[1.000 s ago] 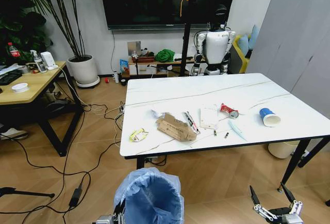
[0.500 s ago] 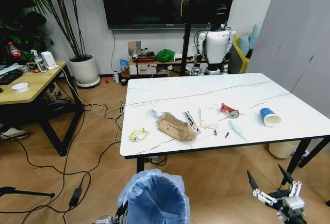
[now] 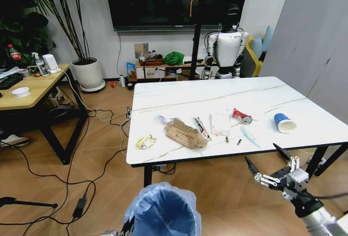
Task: Pick up the trash bin and place the trash from the table into it.
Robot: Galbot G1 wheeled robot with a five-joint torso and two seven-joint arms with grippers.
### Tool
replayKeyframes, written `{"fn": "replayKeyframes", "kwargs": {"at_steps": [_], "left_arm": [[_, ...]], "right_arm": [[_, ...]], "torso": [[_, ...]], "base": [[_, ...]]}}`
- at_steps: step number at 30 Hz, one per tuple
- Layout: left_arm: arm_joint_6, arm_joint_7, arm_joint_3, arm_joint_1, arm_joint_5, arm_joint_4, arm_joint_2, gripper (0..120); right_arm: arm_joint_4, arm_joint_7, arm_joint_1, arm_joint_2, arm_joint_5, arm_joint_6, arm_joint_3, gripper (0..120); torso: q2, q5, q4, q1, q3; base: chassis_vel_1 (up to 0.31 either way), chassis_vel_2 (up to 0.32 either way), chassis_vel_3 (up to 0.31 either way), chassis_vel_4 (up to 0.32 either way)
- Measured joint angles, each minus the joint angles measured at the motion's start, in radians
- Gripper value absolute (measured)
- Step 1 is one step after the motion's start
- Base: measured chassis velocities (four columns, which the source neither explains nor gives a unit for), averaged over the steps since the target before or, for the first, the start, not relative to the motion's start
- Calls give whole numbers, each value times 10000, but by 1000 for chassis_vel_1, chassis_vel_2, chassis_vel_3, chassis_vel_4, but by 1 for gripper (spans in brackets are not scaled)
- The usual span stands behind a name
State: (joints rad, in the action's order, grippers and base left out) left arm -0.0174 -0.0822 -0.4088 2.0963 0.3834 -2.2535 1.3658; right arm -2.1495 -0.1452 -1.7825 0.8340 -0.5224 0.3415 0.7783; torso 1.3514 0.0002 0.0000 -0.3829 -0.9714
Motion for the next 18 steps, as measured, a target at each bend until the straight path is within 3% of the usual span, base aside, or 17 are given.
{"fn": "replayKeyframes", "kwargs": {"at_steps": [5, 9, 18], "left_arm": [[-52, 48, -111, 110, -104, -6, 284, 0], [-157, 118, -250, 247, -291, -51, 536, 0], [-298, 208, -390, 488, -541, -134, 801, 0]], "right_arm": [[105, 411, 528, -549, -504, -623, -207, 100], [163, 541, 1741, -863, -1510, -1858, -813, 100], [928, 1842, 5077, -882, -2966, -4124, -3107, 100]], "torso": [[-6, -2, 0, 2, 2], [-10, -3, -1, 5, 4], [-18, -3, 0, 8, 8]], "base": [[0, 0, 0, 0], [0, 0, 0, 0], [0, 0, 0, 0]]}}
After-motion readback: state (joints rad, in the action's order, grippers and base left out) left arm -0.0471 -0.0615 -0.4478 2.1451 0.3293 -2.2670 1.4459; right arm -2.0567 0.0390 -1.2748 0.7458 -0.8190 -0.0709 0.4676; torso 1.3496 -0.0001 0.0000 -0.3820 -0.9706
